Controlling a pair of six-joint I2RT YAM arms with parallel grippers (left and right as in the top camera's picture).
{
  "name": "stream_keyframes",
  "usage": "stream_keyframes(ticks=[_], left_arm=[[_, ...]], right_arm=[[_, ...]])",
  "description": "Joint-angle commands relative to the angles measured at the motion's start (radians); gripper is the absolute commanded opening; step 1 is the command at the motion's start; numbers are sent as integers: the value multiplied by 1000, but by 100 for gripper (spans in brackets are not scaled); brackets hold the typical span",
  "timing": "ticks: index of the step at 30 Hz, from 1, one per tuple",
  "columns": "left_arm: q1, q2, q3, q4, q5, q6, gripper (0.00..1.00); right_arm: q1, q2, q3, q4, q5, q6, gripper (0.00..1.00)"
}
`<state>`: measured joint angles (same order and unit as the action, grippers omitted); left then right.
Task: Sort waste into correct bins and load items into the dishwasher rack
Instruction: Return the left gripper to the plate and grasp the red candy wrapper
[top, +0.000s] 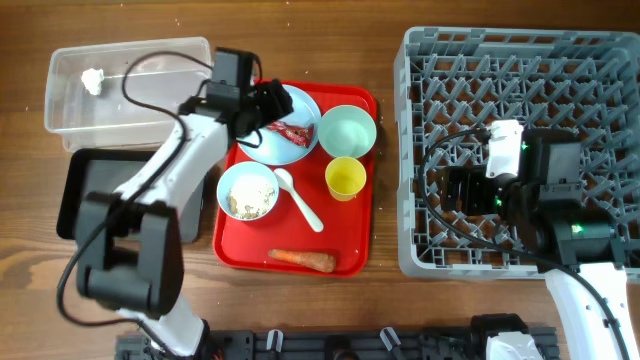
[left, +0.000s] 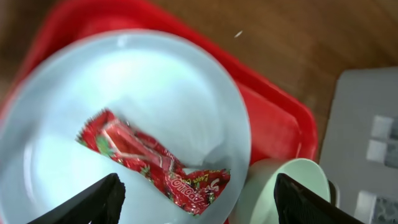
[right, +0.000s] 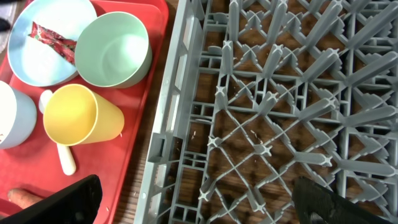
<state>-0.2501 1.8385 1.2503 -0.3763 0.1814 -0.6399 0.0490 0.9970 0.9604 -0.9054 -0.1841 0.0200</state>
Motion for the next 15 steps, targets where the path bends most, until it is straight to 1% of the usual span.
stream_keyframes(ticks=[1, 4, 6, 7, 9, 15], left_arm=[[-30, 76, 6, 30, -19, -135, 78], [-47, 111, 6, 29, -48, -135, 77], [-53, 139, 6, 29, -52, -136, 73], [-55, 148, 6, 29, -63, -158, 72], [-56, 154, 6, 36, -79, -184, 72], [-57, 157, 6, 59, -130, -184, 70]], right_arm=[[3, 1, 27, -1, -20, -17, 100], [3, 1, 27, -1, -20, -17, 100], [3, 1, 27, 0, -20, -17, 100], [3, 1, 27, 0, -20, -17, 100], [3, 1, 27, 0, -20, -17, 100], [3, 1, 27, 0, -20, -17, 100]])
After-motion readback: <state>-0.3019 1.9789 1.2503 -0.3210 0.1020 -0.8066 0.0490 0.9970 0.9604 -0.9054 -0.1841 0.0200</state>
